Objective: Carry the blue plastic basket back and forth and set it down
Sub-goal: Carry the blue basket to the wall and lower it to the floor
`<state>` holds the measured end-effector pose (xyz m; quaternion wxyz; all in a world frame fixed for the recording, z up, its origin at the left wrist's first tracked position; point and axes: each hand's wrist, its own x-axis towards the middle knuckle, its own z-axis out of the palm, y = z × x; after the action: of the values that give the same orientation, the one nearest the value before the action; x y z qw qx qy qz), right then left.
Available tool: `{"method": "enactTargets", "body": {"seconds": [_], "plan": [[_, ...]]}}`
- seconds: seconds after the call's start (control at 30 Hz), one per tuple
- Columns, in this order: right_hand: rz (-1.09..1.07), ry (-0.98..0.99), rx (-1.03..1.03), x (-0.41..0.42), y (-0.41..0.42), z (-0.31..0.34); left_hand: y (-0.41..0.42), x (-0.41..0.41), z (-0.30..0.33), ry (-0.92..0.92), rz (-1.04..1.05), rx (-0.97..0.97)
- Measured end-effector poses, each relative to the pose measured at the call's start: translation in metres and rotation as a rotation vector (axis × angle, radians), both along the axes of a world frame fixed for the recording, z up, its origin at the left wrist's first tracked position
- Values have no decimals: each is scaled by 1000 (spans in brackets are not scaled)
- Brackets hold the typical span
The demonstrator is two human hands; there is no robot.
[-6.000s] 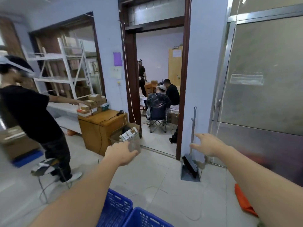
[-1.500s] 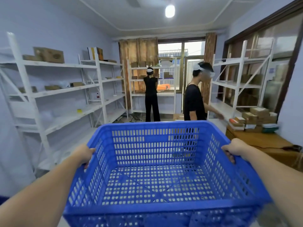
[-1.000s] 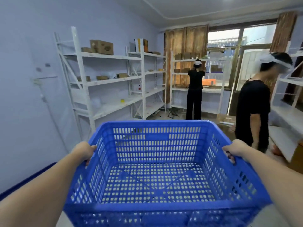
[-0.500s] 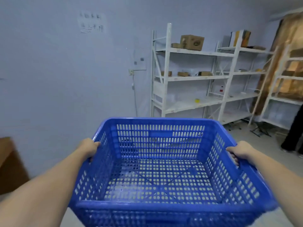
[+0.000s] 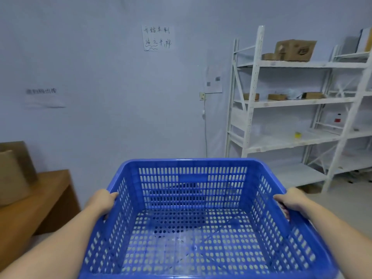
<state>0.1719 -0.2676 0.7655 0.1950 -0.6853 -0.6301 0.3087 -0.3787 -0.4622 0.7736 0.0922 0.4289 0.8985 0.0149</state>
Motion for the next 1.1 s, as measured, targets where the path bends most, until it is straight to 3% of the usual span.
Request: {"method": "enactTargets", "body": {"seconds": [0.57, 1.1], "plan": [[193, -54, -48, -144, 245, -27, 146, -104, -51, -19, 215, -71], [178, -200, -105, -277, 462, -79, 385, -227, -80, 35, 49, -334]]}}
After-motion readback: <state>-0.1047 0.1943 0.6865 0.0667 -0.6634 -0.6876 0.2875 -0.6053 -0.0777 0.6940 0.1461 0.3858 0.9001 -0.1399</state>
